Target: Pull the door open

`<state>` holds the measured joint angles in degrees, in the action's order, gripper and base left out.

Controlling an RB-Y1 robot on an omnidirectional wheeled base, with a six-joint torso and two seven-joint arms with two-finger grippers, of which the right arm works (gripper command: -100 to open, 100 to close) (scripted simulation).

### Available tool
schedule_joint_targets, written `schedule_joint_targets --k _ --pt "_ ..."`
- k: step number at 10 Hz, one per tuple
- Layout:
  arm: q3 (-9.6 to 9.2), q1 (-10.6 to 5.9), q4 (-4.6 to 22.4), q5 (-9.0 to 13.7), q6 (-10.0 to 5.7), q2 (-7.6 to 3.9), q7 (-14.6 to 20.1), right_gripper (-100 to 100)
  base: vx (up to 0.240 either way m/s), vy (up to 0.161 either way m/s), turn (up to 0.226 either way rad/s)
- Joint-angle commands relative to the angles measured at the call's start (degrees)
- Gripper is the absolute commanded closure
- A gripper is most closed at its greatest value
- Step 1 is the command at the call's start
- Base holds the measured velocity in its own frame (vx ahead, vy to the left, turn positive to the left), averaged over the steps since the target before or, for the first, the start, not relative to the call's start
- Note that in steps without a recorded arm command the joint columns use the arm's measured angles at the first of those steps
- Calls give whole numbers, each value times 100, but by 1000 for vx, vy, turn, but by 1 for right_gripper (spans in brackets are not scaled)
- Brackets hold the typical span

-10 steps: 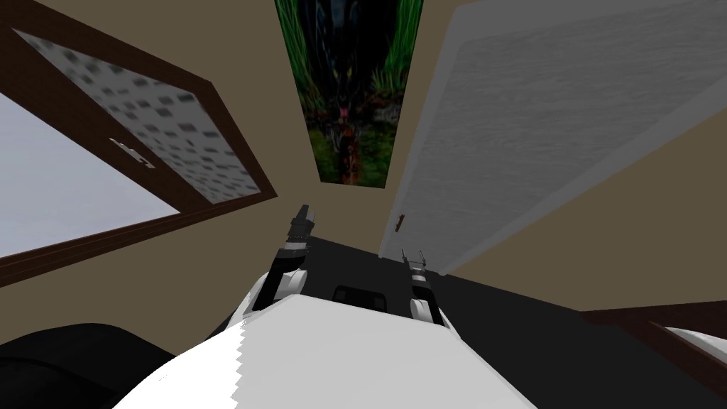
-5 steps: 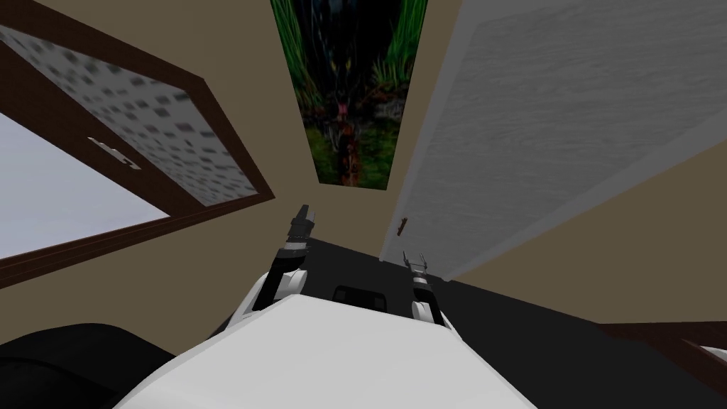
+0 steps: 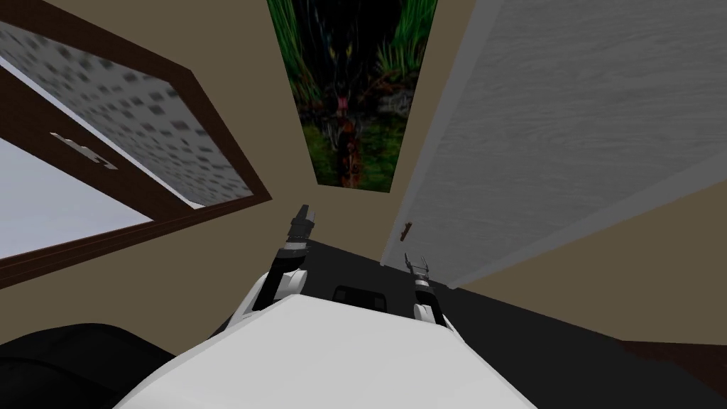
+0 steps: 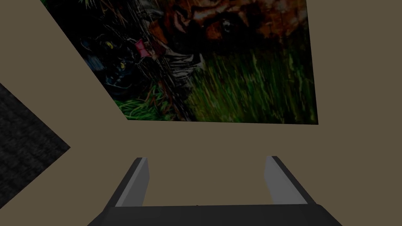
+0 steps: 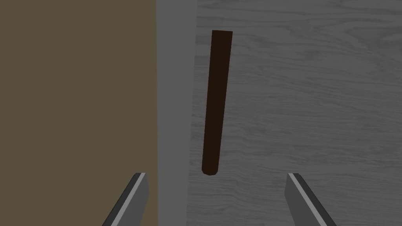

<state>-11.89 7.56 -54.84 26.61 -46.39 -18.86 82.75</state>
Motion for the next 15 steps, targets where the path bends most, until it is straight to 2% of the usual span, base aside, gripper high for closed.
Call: schedule_joint_targets --k 1,5,6,12,13,14,15 --pt "-32 -44 150 65 -37 -31 181 -100 137 -13 26" --pt "-118 -153 541 227 -143 -114 610 -100 148 1 21" --pt "-103 -150 491 202 -122 -102 536 -100 73 -14 9" --pt "331 -342 911 448 -153 -30 435 -100 191 -62 186" --pt "286 -339 869 422 -141 -26 441 -100 74 -24 -1" --pt "286 -339 869 422 -141 -26 441 100 -31 17 -3" --pt "286 -339 869 422 -141 -26 441 100 -33 6 -19"
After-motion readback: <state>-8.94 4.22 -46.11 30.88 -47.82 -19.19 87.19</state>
